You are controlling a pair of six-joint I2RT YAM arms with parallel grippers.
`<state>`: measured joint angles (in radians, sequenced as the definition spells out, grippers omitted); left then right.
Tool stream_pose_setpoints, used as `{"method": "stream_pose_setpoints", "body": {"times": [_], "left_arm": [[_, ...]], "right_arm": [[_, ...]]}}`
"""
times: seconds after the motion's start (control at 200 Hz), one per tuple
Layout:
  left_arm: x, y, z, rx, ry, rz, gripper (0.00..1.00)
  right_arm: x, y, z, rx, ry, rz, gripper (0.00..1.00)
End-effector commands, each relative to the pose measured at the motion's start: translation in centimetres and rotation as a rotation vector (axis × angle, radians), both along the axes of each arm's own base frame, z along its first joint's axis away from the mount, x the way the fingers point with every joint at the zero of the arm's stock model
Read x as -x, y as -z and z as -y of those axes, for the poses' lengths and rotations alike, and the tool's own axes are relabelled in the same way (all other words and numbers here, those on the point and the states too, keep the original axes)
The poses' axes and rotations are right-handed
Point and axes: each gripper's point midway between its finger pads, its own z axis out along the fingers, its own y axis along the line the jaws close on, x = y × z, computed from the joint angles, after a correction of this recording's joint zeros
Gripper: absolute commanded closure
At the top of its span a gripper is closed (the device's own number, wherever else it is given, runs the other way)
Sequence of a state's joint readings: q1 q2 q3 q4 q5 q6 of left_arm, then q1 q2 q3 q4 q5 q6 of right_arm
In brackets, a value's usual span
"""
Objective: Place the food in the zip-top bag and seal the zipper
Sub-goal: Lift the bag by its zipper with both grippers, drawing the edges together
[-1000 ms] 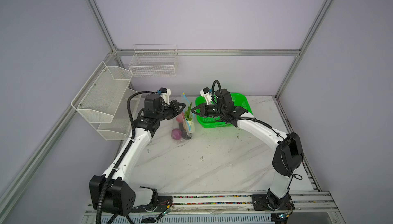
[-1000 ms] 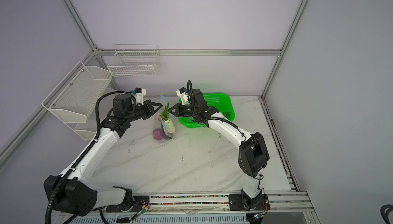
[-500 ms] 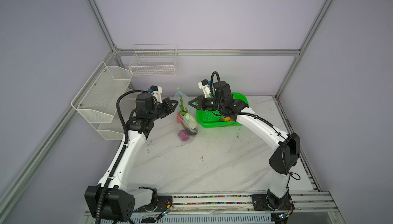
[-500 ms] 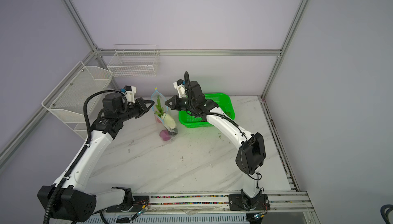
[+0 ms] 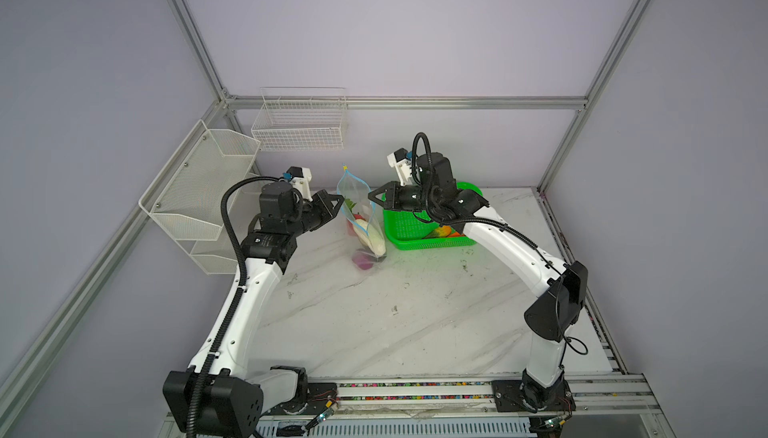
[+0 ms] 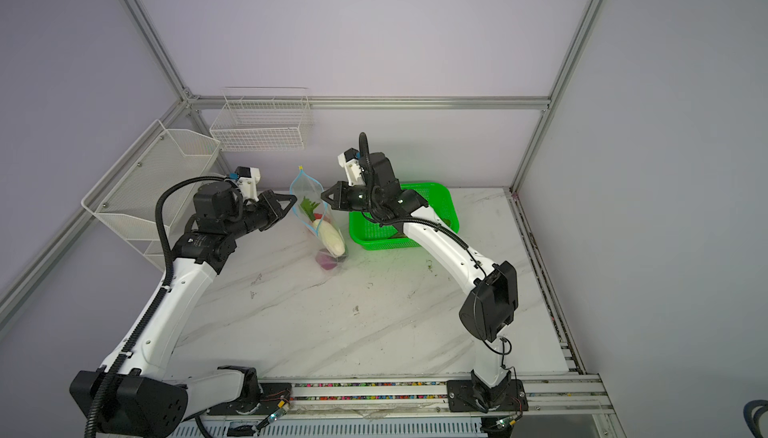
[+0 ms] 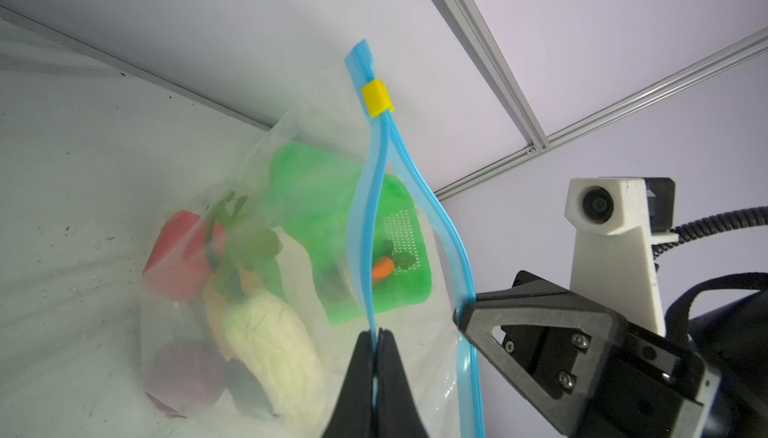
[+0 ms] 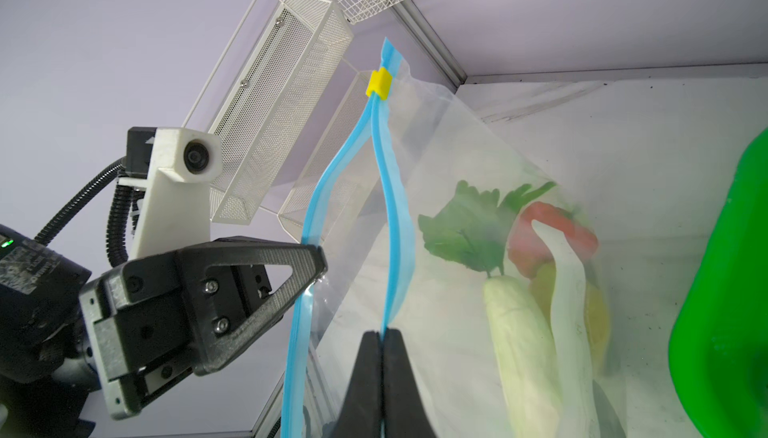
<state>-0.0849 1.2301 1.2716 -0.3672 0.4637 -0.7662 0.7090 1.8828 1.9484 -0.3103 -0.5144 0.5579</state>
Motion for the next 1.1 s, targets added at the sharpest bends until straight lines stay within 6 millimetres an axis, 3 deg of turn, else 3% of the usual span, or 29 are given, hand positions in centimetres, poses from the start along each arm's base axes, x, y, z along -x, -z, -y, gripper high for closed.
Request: {"method": "stream_pose_setpoints", "body": {"times": [0.0,0.615,0.895,1.095], "left_arm": [[0.7,-3.8,-0.3,0.004,-0.005,0.113,1.00],[0.9,-4.4,-2.6,-0.055,-0.060,0.113,1.00],[-1.7,-0.5,-0.6,0.002,0.013,0.028,1.00],[-2.7,0.5,2.3,0.009,0.092,0.010,1.00]], "right_arm": [[0.4,-1.8,-0.5,-0.021,-0.005,0.046,1.00],[3.3,2.2,-4.5,-0.111,-0.100,-0.073,1.00],[2.5,6.2,-3.9,-0.094,-0.082,-0.134,1.00],[1.5,7.5,-2.4,-0.074,-0.040,-0.144,0.96]]}}
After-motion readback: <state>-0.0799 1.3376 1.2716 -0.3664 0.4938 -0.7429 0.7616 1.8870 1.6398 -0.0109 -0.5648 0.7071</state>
